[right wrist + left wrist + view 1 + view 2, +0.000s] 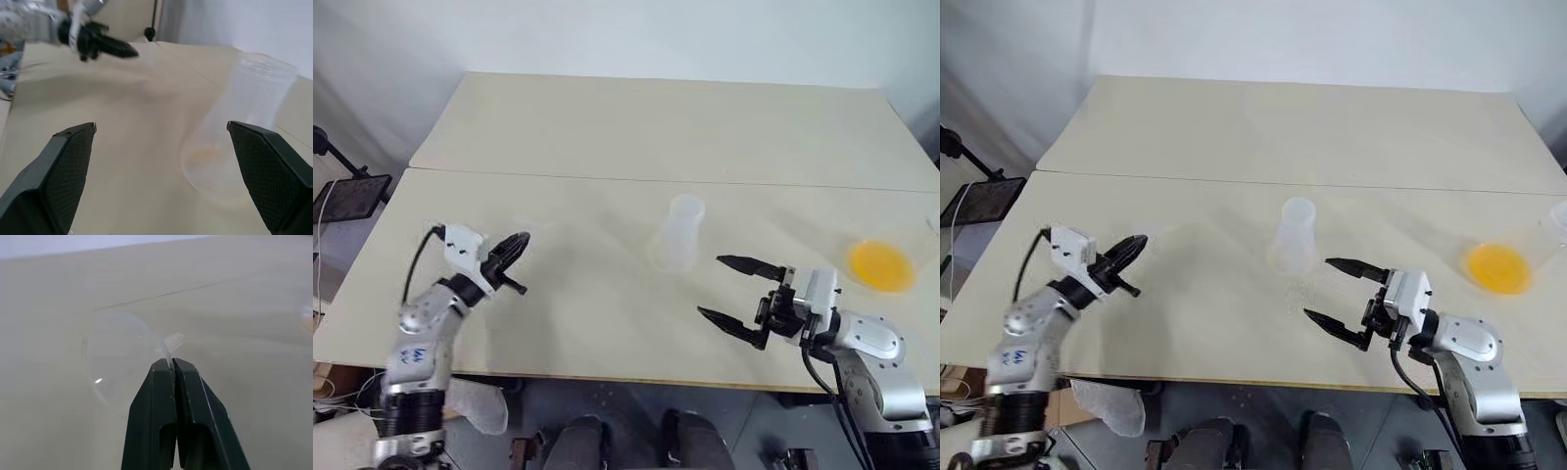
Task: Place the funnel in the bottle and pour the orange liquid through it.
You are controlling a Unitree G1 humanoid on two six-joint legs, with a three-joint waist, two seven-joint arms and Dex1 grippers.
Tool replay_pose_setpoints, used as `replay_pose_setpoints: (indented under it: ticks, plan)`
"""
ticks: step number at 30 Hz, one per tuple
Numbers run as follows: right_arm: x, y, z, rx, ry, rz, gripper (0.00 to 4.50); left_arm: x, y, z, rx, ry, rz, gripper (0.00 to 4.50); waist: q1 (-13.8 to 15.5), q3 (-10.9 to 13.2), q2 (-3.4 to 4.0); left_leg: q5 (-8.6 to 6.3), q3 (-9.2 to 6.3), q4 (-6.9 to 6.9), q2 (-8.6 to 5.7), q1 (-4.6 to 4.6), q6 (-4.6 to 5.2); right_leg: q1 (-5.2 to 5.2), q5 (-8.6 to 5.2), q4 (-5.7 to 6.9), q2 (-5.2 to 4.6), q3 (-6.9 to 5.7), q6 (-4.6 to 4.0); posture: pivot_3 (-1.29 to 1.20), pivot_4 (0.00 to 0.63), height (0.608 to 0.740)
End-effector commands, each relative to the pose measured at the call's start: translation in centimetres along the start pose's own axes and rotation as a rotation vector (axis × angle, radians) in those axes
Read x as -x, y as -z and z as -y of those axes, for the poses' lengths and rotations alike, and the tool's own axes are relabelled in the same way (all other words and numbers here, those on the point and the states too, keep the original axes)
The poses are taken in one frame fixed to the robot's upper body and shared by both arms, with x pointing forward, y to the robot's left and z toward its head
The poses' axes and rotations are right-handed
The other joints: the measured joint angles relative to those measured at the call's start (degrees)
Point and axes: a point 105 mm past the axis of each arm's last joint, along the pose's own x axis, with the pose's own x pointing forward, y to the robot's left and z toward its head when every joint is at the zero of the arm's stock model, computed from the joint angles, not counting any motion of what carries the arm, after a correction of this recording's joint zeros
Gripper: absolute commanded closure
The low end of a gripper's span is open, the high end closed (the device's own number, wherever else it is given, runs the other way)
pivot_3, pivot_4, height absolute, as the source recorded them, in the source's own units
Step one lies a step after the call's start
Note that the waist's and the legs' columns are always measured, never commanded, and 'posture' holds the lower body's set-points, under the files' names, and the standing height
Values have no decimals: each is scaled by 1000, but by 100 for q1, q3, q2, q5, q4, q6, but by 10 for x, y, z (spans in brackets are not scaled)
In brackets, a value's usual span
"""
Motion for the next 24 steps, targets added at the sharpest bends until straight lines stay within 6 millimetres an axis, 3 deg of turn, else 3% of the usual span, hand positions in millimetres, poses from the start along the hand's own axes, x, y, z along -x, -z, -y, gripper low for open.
replay_pose_setpoints:
  ticks: [1,5,12,17,24]
  plan:
    - [6,-18,7,49,92,49,0,-11,-58,17,-219,294,74,4452,-4,-1,1,1,-8,4,-3,-10,0,-4,0,0,0,-1,0,0,150,740]
    - [13,-24,16,70,239,86,0,-33,-90,28,-369,528,71,4452,-20,0,7,2,-7,-2,-14,-10,0,-8,0,2,1,-6,1,0,150,740]
    - [38,-33,22,97,457,115,0,-87,-128,51,-564,749,87,4452,11,3,6,11,0,1,-15,-30,9,-15,0,3,18,-50,3,0,150,740]
    - [49,-32,12,102,512,85,0,-111,-138,71,-634,823,122,4452,-20,3,6,14,9,-2,-20,-30,12,-17,2,-3,16,-41,13,0,150,740]
    - [47,-33,0,101,544,83,0,-124,-137,81,-686,865,124,4452,-25,3,6,16,25,0,-6,-27,11,-23,2,0,25,-29,12,0,150,740]
